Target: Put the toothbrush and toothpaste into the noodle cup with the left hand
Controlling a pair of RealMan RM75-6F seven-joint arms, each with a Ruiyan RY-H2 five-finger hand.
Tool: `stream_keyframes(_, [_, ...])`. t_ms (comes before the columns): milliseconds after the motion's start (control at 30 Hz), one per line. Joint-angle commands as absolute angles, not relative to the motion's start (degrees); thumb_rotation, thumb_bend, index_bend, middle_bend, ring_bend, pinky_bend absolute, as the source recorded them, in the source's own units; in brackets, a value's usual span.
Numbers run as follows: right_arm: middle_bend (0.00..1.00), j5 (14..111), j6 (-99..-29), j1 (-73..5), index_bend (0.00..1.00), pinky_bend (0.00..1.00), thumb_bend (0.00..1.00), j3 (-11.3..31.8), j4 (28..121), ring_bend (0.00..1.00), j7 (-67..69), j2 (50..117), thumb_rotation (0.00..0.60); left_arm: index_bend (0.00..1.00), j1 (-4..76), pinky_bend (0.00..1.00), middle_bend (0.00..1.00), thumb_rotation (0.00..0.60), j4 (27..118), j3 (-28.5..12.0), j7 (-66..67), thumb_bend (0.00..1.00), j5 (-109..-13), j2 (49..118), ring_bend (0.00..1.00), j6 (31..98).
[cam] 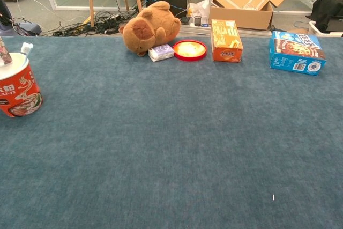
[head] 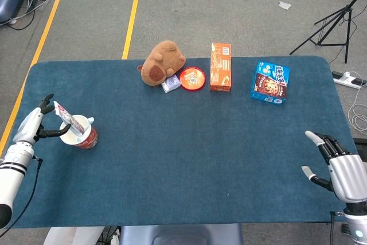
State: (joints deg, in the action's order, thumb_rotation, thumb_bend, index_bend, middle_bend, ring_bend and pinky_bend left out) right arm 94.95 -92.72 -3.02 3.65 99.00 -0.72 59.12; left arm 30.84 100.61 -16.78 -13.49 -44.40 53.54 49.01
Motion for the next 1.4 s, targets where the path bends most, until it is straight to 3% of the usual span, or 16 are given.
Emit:
stream_keyframes(33, [0.26,94.85,-92.55,-3.06,0.19,0.60,0.16,3.62,98.89,0.24,-0.64,59.22,0.600,0.65,30.72,0.00,0.00,0.600,99.28,-16.78,-14.45,0.38,-45.40,54.56,0.00,48.62])
stream_keyframes(700, [0.26,94.40,-91.76,-3.26,0.19,0.60,0.16,3.49,98.48,0.24,-0.87,59.78,0.600,0.66,26.10,0.00,0.00,0.600,91.73,-15.67,-23.61,0.38,-57.87,60.80,0.00,52.21])
stream_keyframes(1400, [0.26,93.57,-90.78,-3.36,0.19,0.60,0.16,3.21,97.57,0.24,-0.01,60.24,0.600,0.66,24.90,0.00,0.00,0.600,82.38,-13.35,-20.80,0.38,-65.17,69.42,0.00,58.71])
